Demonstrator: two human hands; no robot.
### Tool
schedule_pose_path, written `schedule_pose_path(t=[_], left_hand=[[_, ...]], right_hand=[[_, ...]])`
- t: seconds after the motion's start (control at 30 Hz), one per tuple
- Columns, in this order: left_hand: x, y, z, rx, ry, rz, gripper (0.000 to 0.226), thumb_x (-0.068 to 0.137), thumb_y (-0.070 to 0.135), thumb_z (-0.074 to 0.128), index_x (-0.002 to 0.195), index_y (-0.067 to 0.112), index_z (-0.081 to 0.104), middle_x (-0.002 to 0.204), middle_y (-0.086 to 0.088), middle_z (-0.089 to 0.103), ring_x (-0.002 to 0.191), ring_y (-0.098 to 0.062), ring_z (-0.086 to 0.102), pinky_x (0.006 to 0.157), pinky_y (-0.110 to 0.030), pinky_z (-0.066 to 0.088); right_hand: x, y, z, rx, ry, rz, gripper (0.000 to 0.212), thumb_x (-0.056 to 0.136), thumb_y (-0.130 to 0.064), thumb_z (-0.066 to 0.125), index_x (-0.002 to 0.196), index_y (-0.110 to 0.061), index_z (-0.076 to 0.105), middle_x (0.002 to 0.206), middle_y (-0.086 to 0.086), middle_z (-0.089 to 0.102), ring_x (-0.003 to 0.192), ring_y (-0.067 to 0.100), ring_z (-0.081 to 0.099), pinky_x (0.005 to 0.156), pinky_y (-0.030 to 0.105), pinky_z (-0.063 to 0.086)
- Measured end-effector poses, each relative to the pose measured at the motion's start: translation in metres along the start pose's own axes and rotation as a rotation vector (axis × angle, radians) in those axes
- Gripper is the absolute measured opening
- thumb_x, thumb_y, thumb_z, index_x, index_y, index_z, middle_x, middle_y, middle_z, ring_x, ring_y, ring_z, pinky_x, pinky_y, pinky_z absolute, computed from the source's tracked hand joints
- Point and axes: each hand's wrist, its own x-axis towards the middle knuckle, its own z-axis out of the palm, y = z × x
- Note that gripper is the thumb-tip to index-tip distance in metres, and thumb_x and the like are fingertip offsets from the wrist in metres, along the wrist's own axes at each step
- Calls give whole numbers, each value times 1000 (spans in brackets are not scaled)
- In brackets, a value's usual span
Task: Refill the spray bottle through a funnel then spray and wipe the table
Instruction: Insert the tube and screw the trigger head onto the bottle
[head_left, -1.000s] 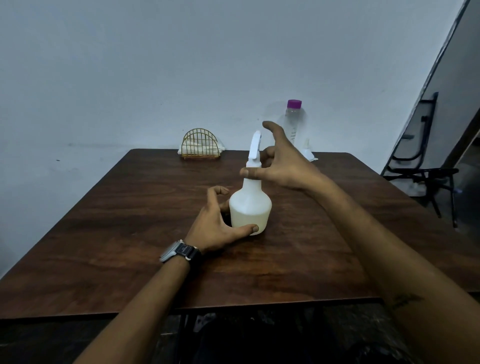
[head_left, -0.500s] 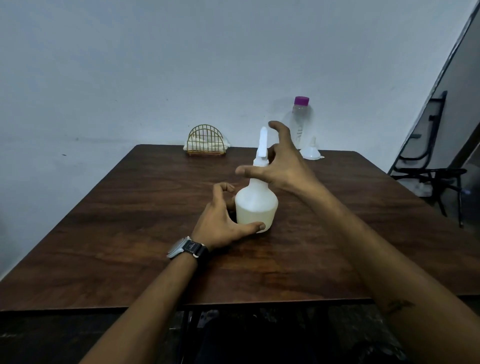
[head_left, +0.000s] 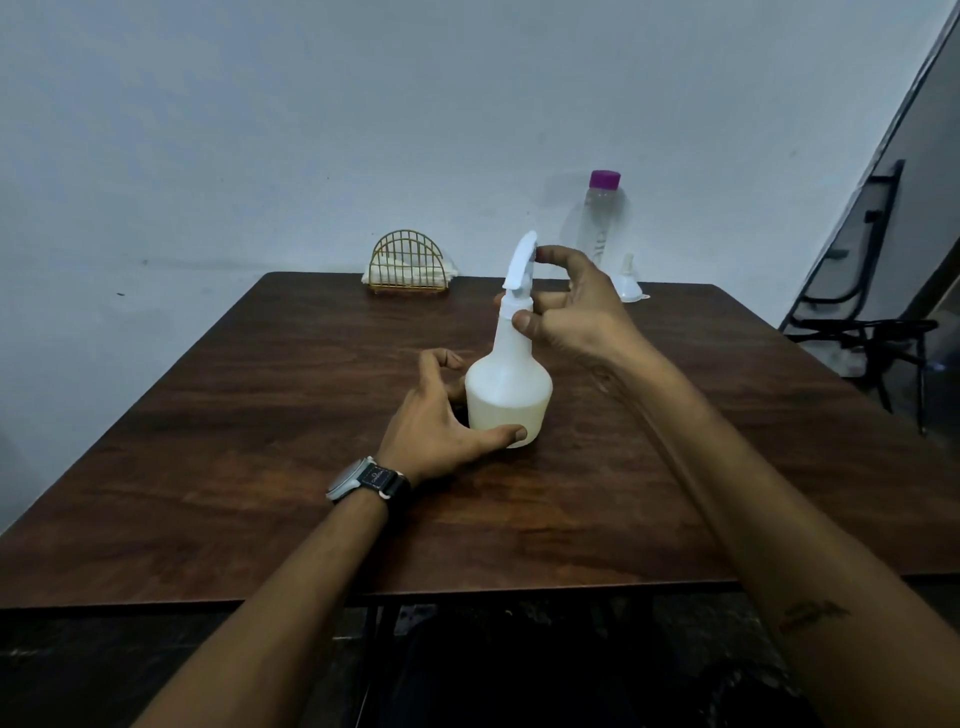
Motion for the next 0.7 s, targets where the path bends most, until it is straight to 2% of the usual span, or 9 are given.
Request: schedule_pose_path(t=[0.03,0.1,0.17,0.23,0.3,0.4,0.5,0.6,0.7], left_hand=[[0,-1,0,3,5,-7,98,56,60,93,124,33,28,106,14,70,105,-14,67,89,-47,57],[0,-1,1,8,17,-13,97,53,64,91,121,35,27,106,13,73,106,-15,68,88,-48,57],[-1,0,0,16,20,-10,97,54,65,91,119,35,26,105,16,74,106,-15,68,88,-49,56],[-1,2,0,24,19,-9,97,55,63,91,120,34,25,103,20,72,106,-14,67,89,-49,56],[-2,3,0,18,23,4,96,58,58,93,122,31,26,99,26,69,106,-11,66,90,-47,56],[-4,5,0,3,-4,31,96,63,53,93,128,31,26,100,32,64,109,-9,63,93,-42,54],[-4,4,0,-107,-56,7,111,60,53,95,140,35,19,121,23,66,119,-6,58,101,-35,46],[-2,2,-1,-191,-78,7,128,52,59,96,147,43,12,134,23,59,127,-5,56,113,-41,44],[-2,0,-2,-185,-69,11,126,52,53,98,145,42,14,130,23,57,125,-9,58,110,-43,47]], right_hand=[[-2,-3,2,-8,37,22,69,90,1,75,149,-20,46,112,1,78,80,-18,64,73,4,52],[-4,-5,8,0,115,54,67,86,-2,80,144,-22,51,104,-1,74,82,-13,63,59,7,50],[-3,-3,13,1,187,64,70,82,-6,84,142,-21,51,91,-9,72,97,5,69,81,27,60],[-3,0,16,-8,211,64,76,81,-11,86,146,-22,47,88,-14,71,97,8,65,93,34,57],[-5,3,14,-21,163,42,90,85,-16,85,157,-25,33,102,-7,77,107,11,66,96,35,53],[-6,11,11,95,-73,18,96,102,-16,68,167,-28,-1,126,0,77,129,19,66,116,52,46],[-2,14,8,76,-161,-44,82,106,-16,57,165,-25,1,114,-4,80,131,23,65,116,59,45],[-3,12,5,96,-238,-82,63,109,-5,51,156,-28,17,106,1,78,118,27,70,109,55,51],[-5,8,2,136,-331,-79,76,109,1,48,166,-25,5,110,6,76,122,31,69,101,45,56]])
